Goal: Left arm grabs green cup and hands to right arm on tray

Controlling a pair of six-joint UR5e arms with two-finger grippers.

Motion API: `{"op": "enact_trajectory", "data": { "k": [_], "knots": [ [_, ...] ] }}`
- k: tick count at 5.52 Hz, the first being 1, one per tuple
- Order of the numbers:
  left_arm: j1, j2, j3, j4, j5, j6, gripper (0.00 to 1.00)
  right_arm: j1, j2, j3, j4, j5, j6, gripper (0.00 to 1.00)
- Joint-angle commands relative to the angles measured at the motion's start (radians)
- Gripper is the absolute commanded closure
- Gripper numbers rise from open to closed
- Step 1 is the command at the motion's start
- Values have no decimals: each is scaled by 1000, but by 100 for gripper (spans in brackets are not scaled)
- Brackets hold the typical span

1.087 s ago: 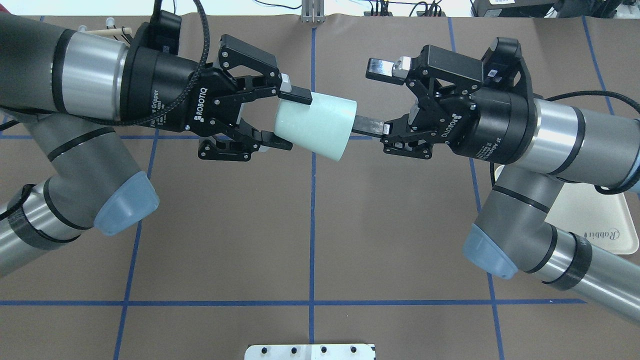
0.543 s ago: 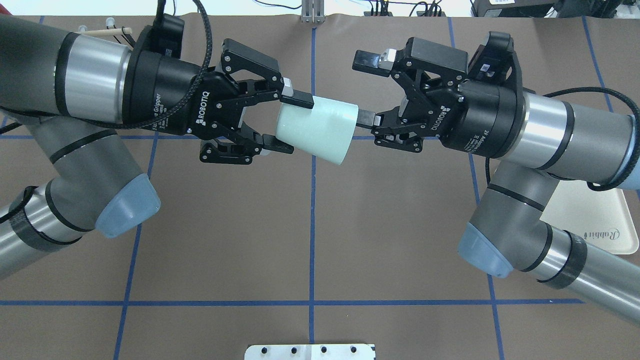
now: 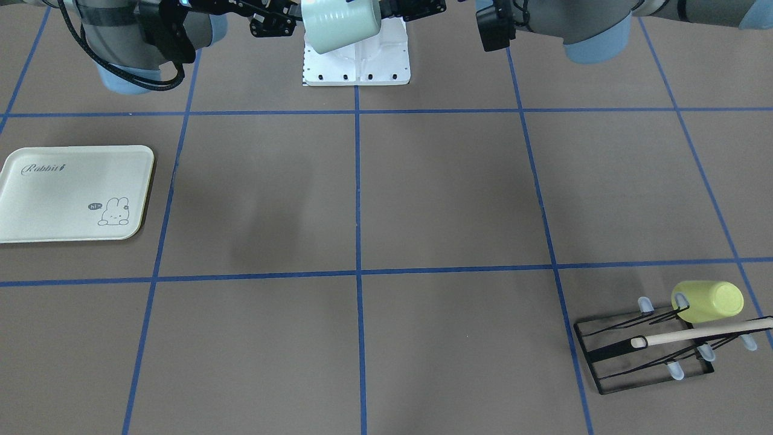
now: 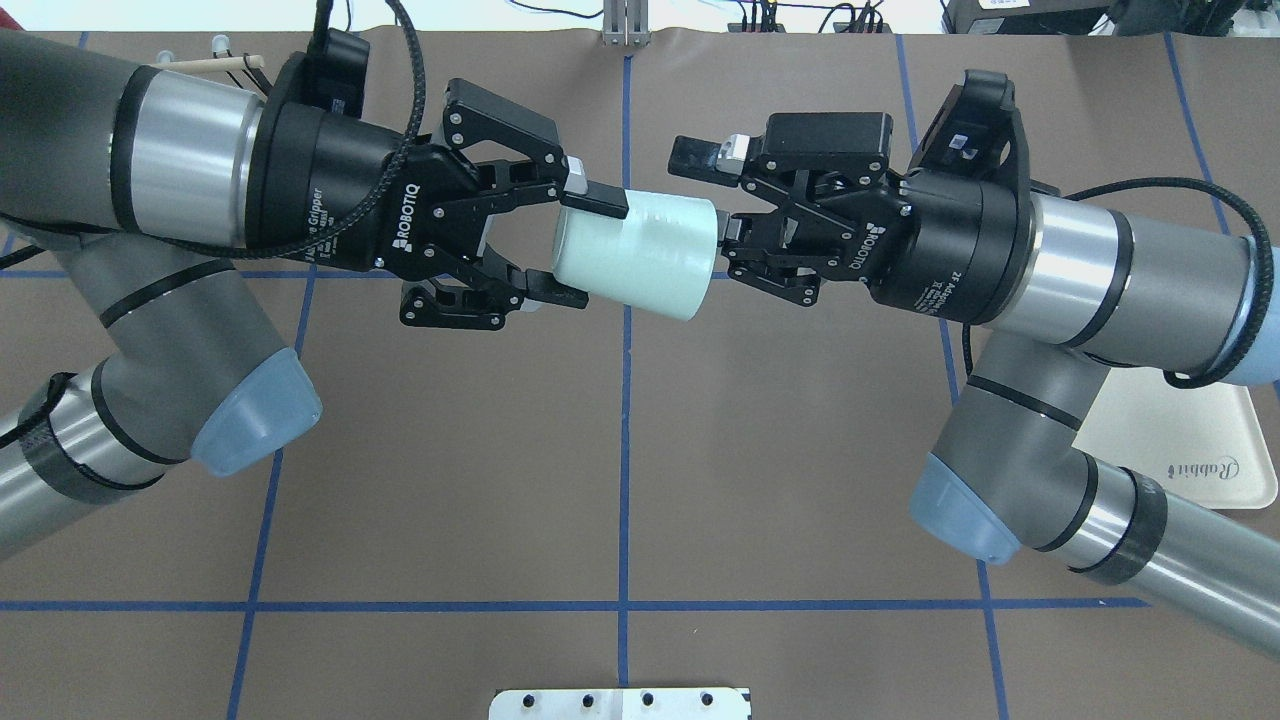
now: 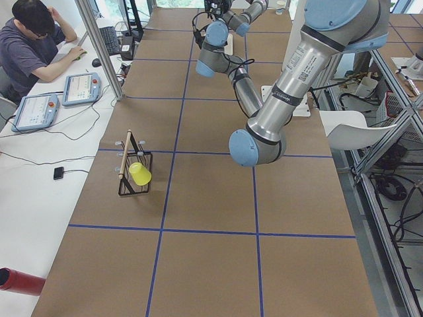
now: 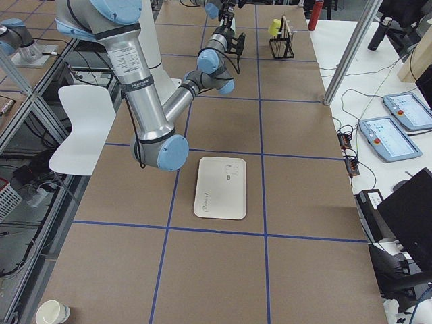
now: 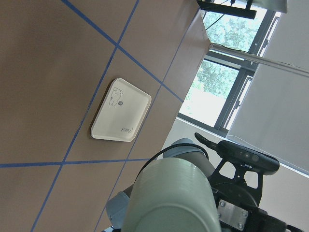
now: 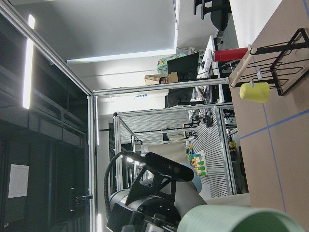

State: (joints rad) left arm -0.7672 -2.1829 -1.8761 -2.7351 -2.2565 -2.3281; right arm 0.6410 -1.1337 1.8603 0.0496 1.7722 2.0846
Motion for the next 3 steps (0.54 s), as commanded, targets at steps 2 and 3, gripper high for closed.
{"op": "enact_trajectory", "data": {
  "k": [2, 3],
  "knots": [
    [-1, -2, 0, -3, -2, 50, 14, -3, -12, 0, 1, 7, -39, 100],
    [-3, 3, 0, -2, -3, 138, 0, 0, -21, -1, 0, 0, -96, 100]
  ]
}}
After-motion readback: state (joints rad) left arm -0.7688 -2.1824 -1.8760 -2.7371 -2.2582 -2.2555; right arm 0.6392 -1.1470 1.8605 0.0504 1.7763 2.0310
